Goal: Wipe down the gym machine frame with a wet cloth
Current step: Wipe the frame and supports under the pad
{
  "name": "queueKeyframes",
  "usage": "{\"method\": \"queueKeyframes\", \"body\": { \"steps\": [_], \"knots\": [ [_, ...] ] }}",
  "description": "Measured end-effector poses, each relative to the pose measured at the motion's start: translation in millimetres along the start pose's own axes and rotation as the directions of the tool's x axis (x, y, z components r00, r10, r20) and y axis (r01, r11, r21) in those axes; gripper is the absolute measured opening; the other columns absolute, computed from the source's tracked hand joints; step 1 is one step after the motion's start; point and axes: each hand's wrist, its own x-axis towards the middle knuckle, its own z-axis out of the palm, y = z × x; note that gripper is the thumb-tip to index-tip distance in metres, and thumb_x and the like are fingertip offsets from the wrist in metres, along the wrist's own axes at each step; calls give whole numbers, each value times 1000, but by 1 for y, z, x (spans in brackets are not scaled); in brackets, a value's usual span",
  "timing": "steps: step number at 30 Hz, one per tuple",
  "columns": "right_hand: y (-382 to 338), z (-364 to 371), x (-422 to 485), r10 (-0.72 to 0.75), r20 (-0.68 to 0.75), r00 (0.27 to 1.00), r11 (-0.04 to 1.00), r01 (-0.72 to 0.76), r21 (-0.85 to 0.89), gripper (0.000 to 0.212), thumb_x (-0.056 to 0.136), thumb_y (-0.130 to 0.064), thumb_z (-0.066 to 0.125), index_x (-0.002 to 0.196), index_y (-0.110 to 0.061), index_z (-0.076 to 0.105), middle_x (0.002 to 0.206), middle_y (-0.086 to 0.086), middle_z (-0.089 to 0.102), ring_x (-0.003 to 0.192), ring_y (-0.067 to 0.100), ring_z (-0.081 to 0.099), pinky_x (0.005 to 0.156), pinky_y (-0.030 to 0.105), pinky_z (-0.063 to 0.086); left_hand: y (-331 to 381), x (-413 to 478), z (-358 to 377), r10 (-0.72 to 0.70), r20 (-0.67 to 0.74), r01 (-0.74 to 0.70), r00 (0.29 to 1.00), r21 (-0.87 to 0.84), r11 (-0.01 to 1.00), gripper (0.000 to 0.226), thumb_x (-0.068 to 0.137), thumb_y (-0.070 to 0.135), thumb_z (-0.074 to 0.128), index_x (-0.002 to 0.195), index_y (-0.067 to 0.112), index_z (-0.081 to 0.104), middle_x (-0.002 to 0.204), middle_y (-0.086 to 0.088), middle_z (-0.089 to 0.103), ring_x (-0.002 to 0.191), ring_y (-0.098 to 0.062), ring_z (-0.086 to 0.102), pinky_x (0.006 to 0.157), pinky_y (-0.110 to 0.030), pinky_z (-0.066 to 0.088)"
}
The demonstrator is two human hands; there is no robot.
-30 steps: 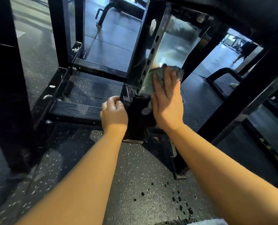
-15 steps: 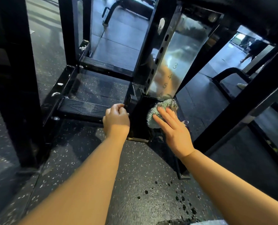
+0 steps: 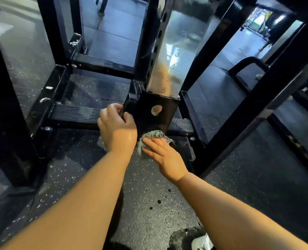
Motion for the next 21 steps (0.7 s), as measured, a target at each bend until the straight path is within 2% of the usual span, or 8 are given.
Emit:
{"method": "queueKeyframes", "body": {
  "steps": [3, 7, 10, 12, 13, 15, 17, 21],
  "knots": [
    [-4, -7, -10, 238, -77, 968, 945, -212, 250, 43, 83, -7, 44, 121, -7, 64, 136, 6, 53, 131, 19, 38, 114, 20, 21, 6, -9, 3, 144, -27, -142, 989, 54, 988, 17, 91, 15, 48, 107, 11, 52, 107, -1, 45, 102, -17, 41, 79, -21, 28],
    [-33, -30, 3, 629, -30, 777, 561, -428, 709, 50, 79, 3, 37, 120, -7, 65, 130, -3, 54, 124, -1, 42, 110, 13, 27, 11, -21, 9, 386, 16, -386, 922, 86, 918, 24, 86, 15, 49, 107, 5, 57, 111, -13, 53, 103, -29, 48, 81, -24, 31],
    [-35, -43, 16, 907, 171, 384, 34, -472, 881, 35, 86, -2, 48, 101, -21, 73, 104, -9, 68, 98, 8, 61, 90, 25, 47, 10, -29, 8, 522, 110, -533, 846, 137, 835, 38, 81, 25, 36, 109, 9, 56, 114, -14, 52, 104, -31, 47, 87, -26, 31],
    [-23, -47, 20, 925, 375, 60, -337, -325, 884, 19, 82, -27, 57, 86, -18, 74, 86, 2, 68, 81, 20, 60, 78, 38, 51, 9, -30, 3, 562, 174, -587, 809, 184, 788, 38, 82, 26, 34, 112, 14, 55, 117, -10, 52, 111, -27, 43, 94, -29, 30],
    [-19, -47, 22, 901, 434, -7, -416, -298, 859, 25, 77, -34, 54, 80, -14, 69, 85, 6, 65, 79, 21, 57, 79, 44, 52, 7, -29, 2, 590, 211, -625, 780, 214, 750, 40, 83, 26, 34, 113, 14, 57, 119, -8, 52, 113, -24, 40, 96, -29, 30],
    [-15, -50, 31, 846, 531, 43, -499, -283, 819, 39, 69, -35, 43, 81, -4, 63, 91, 17, 63, 80, 24, 54, 86, 51, 50, 7, -27, 5, 641, 300, -708, 706, 293, 642, 45, 83, 26, 33, 116, 11, 60, 124, -5, 52, 116, -20, 35, 99, -31, 32],
    [-13, -67, 56, 773, 592, 228, -567, -171, 806, 33, 79, -36, 47, 78, -8, 65, 93, 16, 66, 79, 24, 58, 82, 47, 52, 9, -23, 7, 673, 357, -761, 648, 356, 543, 48, 82, 25, 33, 120, 11, 59, 127, -5, 51, 117, -22, 34, 102, -30, 30],
    [12, -105, 93, 785, 411, 464, -412, -105, 905, 30, 97, -33, 42, 78, -24, 63, 84, 1, 64, 77, 16, 59, 75, 33, 48, 23, -14, 9, 726, 375, -799, 577, 443, 407, 50, 80, 20, 36, 122, 4, 59, 122, -13, 55, 112, -28, 38, 102, -34, 24]
  ]
}}
